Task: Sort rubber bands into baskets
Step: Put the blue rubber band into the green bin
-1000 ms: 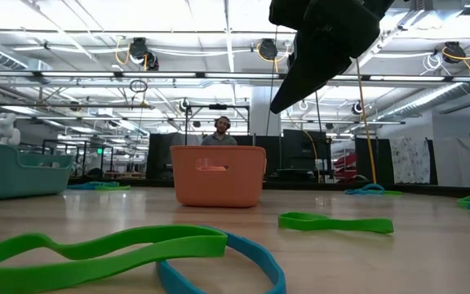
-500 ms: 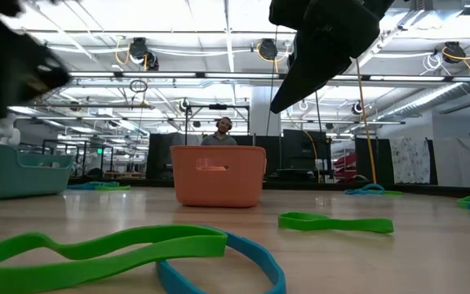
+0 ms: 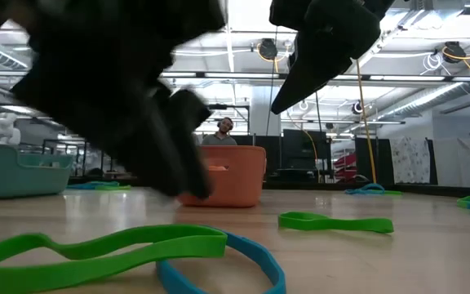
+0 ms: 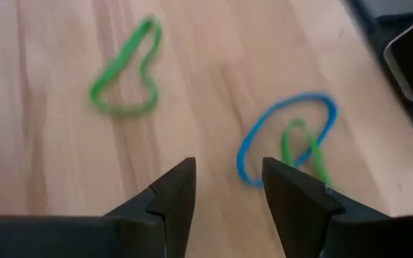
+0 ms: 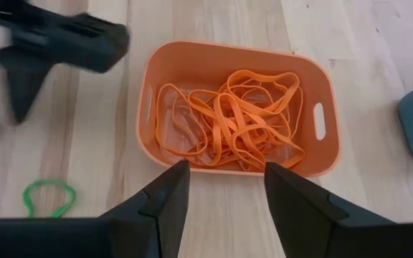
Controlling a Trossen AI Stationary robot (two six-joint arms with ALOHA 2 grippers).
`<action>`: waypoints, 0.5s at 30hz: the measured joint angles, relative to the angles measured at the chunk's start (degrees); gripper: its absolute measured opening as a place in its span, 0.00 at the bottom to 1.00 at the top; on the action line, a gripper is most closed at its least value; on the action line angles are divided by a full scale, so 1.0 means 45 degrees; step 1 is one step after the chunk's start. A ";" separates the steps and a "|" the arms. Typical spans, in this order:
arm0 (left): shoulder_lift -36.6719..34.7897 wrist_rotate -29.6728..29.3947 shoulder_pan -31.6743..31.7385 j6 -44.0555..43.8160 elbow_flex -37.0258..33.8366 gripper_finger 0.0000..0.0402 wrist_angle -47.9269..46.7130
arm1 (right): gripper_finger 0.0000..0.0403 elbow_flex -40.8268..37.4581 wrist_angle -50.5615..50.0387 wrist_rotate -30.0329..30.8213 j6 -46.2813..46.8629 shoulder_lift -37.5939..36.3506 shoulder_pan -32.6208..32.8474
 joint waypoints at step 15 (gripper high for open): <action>0.1408 0.1355 0.0204 0.0957 0.0633 0.38 0.0579 | 0.43 0.0000 0.0002 0.0044 -0.0107 0.0000 -0.0005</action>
